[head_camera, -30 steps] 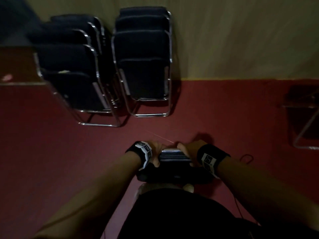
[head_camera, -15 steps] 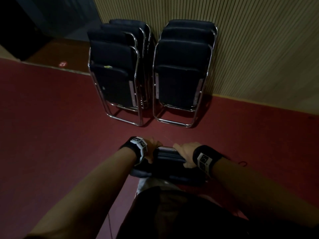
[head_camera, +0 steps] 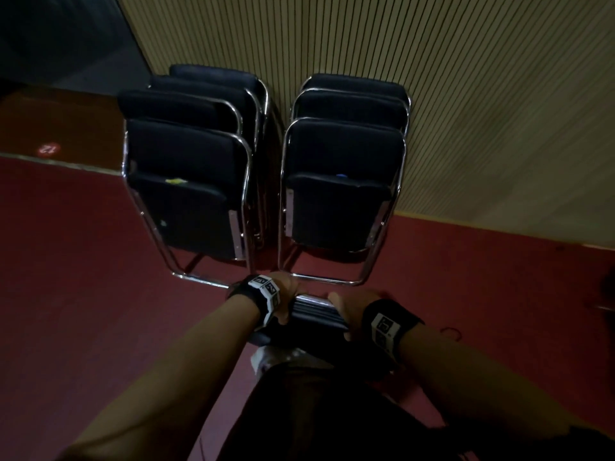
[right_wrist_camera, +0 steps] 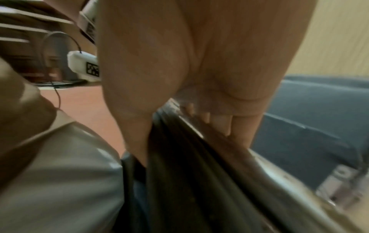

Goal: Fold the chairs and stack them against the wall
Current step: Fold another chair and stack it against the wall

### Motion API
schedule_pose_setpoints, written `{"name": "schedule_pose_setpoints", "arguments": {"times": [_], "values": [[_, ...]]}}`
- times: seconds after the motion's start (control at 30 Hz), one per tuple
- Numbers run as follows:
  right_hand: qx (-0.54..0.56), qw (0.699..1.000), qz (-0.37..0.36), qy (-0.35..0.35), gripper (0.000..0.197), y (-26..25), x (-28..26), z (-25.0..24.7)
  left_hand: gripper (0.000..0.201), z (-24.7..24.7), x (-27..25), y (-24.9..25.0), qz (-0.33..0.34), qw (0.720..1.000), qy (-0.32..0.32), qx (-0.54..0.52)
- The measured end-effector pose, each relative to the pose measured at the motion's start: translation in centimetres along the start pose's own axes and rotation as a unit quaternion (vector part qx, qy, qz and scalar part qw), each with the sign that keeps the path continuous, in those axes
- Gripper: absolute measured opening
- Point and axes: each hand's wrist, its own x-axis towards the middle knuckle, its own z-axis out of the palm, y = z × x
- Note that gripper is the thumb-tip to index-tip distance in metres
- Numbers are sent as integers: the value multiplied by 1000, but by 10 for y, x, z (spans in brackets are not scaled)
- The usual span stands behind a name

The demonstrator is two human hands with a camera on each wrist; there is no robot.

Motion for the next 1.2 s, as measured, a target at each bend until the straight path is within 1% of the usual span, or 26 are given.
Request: {"name": "schedule_pose_setpoints", "arguments": {"times": [0.07,0.17,0.3,0.4,0.47,0.57,0.7,0.8,0.83,0.9,0.97,1.0,1.07,1.1,1.17,1.2], "values": [[32,999,11,-9,66,5,18,-15,50,-14,18,-18,24,1000,-7,-4],[24,999,27,7,77,21,35,-32,55,-42,45,-36,58,998,-30,-18],[35,999,40,4,80,38,50,-55,54,-73,65,-48,89,994,-57,-8],[37,999,30,-4,86,55,65,-70,53,-96,83,-58,94,993,-76,-18],[21,999,31,-9,83,70,73,-83,52,-111,93,-63,94,992,-78,-19],[-7,1000,21,0,80,99,86,-97,58,-128,110,-63,82,995,-51,-25],[-4,1000,9,-15,80,145,106,-123,66,-158,142,-55,75,994,-59,-43],[21,999,17,-24,81,177,112,-134,57,-173,162,-45,61,997,-16,-45],[28,999,27,-30,83,190,111,-135,56,-177,168,-41,55,998,9,-43],[75,996,45,-27,82,206,109,-138,55,-182,173,-38,41,996,58,-59],[93,994,50,10,76,245,121,-160,58,-212,193,-33,14,991,122,-50],[106,993,51,24,77,246,127,-167,60,-219,192,-38,6,989,140,-52],[101,994,40,20,87,265,142,-176,61,-231,210,-39,-25,987,147,-58],[92,995,41,0,90,256,144,-178,61,-228,205,-43,-39,988,138,-61],[91,995,27,-37,89,256,150,-175,64,-222,208,-46,-55,990,109,-64],[92,994,21,-48,88,246,150,-173,64,-212,204,-52,-60,990,103,-81]]}}
